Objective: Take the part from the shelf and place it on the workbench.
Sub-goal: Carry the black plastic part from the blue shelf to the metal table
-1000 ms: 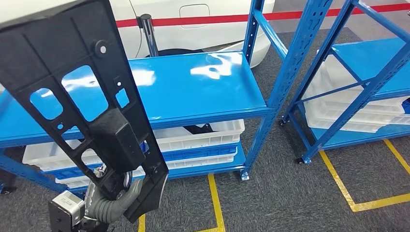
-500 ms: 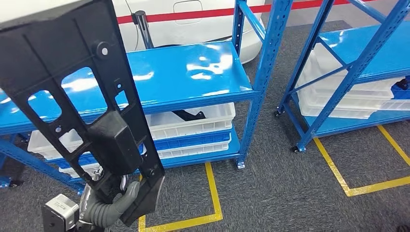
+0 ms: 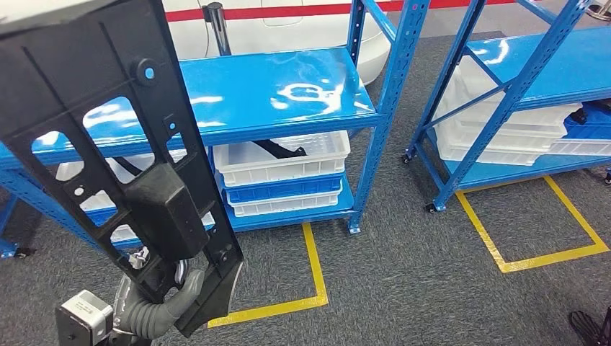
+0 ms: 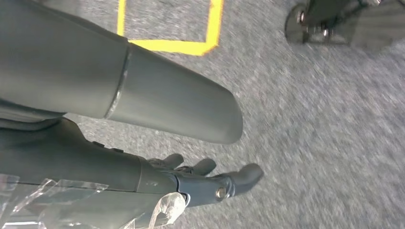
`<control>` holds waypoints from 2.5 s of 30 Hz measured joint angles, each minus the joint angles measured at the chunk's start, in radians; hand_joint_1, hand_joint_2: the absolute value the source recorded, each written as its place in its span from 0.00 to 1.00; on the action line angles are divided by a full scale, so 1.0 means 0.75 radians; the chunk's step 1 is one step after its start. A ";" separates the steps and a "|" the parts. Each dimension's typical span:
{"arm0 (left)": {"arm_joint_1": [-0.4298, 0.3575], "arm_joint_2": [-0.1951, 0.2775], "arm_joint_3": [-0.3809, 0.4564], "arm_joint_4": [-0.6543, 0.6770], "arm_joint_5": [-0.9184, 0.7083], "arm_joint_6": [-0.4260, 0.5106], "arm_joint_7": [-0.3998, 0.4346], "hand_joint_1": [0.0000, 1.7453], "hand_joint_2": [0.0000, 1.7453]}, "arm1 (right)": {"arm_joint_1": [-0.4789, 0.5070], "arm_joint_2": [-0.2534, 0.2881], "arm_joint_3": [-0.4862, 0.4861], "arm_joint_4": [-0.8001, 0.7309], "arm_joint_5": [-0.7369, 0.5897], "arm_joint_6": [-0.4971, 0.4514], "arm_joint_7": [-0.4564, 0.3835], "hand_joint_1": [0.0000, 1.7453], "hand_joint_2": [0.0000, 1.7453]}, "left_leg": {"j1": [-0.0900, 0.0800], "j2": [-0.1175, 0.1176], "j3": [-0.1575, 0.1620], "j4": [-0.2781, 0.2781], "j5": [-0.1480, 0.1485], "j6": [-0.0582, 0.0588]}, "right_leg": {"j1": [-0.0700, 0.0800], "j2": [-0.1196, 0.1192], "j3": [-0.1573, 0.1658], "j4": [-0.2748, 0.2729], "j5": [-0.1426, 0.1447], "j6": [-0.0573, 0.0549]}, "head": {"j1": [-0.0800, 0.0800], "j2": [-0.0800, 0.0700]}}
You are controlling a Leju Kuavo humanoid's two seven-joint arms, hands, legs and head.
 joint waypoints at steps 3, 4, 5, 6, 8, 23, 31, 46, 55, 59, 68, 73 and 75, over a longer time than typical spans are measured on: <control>0.000 0.000 -0.003 0.000 0.000 -0.001 0.001 1.00 1.00 | 0.002 0.000 0.001 0.000 -0.009 0.000 -0.001 0.00 0.00 | -0.005 0.002 -0.057 0.005 0.046 0.008 | 0.000 -0.001 -0.036 0.247 -0.137 0.007 | 0.003 0.000; -0.002 0.000 -0.004 0.000 0.000 -0.001 0.001 1.00 1.00 | 0.002 0.000 0.001 0.000 -0.014 0.000 -0.002 0.00 0.00 | -0.007 0.003 -0.076 0.007 0.061 0.006 | 0.000 -0.001 -0.022 0.279 -0.113 0.008 | 0.003 0.000; -0.005 0.000 -0.006 0.000 -0.003 -0.001 0.001 1.00 1.00 | 0.001 -0.001 0.001 0.000 -0.022 0.000 -0.004 0.00 0.00 | -0.007 0.005 -0.096 0.011 0.074 0.004 | 0.000 -0.002 0.015 0.261 -0.067 0.007 | 0.004 0.000; -0.010 -0.002 -0.007 0.001 -0.007 -0.001 0.001 1.00 1.00 | 0.001 -0.004 0.001 0.000 -0.031 0.000 -0.006 0.00 0.00 | -0.008 0.006 -0.113 0.016 0.087 0.001 | 0.000 -0.002 0.073 0.196 -0.020 0.005 | 0.004 0.000; -0.027 -0.013 -0.011 0.004 -0.020 0.001 -0.001 1.00 1.00 | -0.002 -0.011 0.001 0.000 -0.048 0.008 -0.009 0.00 0.00 | -0.011 0.006 -0.142 0.028 0.107 -0.008 | 0.003 -0.001 0.220 -0.018 0.005 -0.003 | 0.003 0.000; -0.073 -0.090 -0.049 0.070 -0.021 0.006 -0.059 1.00 1.00 | -0.008 -0.066 -0.001 0.001 -0.058 0.026 -0.010 0.00 0.00 | 0.017 0.000 -0.045 0.177 -0.006 -0.077 | 0.002 -0.004 0.101 -0.168 0.127 -0.037 | -0.003 0.000; -0.076 -0.109 -0.055 0.089 -0.010 0.006 -0.067 1.00 1.00 | -0.003 -0.083 -0.007 0.001 -0.075 0.020 -0.014 0.00 0.00 | 0.006 0.010 -0.007 -0.010 0.021 -0.006 | -0.001 -0.001 -0.006 0.033 -0.012 0.012 | 0.007 0.000; -0.083 -0.124 -0.068 0.105 -0.004 -0.003 -0.075 1.00 1.00 | -0.015 -0.091 -0.016 0.002 -0.101 0.039 -0.002 0.00 0.00 | -0.009 0.027 -0.203 0.209 -0.065 -0.062 | 0.005 -0.011 0.191 -0.173 0.056 -0.055 | 0.005 0.000; -0.086 -0.125 -0.070 0.113 -0.009 -0.015 -0.080 1.00 1.00 | -0.017 -0.088 -0.016 0.002 -0.105 0.043 -0.008 0.00 0.00 | 0.005 -0.069 0.051 0.073 -0.050 -0.051 | 0.008 0.083 0.020 -0.158 0.193 -0.028 | 0.003 0.000; -0.089 -0.129 -0.072 0.116 -0.013 -0.017 -0.083 1.00 1.00 | -0.006 -0.092 -0.016 0.002 -0.104 0.047 0.000 0.00 0.00 | 0.003 -0.042 0.069 -0.016 -0.065 -0.014 | 0.007 0.083 -0.015 -0.138 0.208 -0.001 | 0.005 0.000; -0.086 -0.134 -0.075 0.121 -0.017 -0.023 -0.083 1.00 1.00 | -0.003 -0.092 -0.016 0.002 -0.103 0.052 0.004 0.00 0.00 | -0.004 0.082 0.007 -0.011 -0.008 -0.002 | -0.003 -0.034 0.094 0.001 0.031 0.026 | 0.012 0.000; -0.092 -0.139 -0.076 0.122 -0.028 -0.029 -0.084 1.00 1.00 | -0.005 -0.092 -0.016 0.002 -0.100 0.056 0.004 0.00 0.00 | -0.016 0.123 -0.010 0.006 -0.004 -0.030 | 0.008 -0.045 0.171 -0.169 0.058 -0.016 | 0.010 0.000; -0.092 -0.140 -0.077 0.123 -0.032 -0.030 -0.088 1.00 1.00 | -0.003 -0.091 -0.016 0.002 -0.095 0.058 0.008 0.00 0.00 | -0.009 0.081 -0.038 0.069 -0.050 -0.044 | 0.004 -0.028 0.163 -0.172 0.068 -0.035 | 0.009 0.000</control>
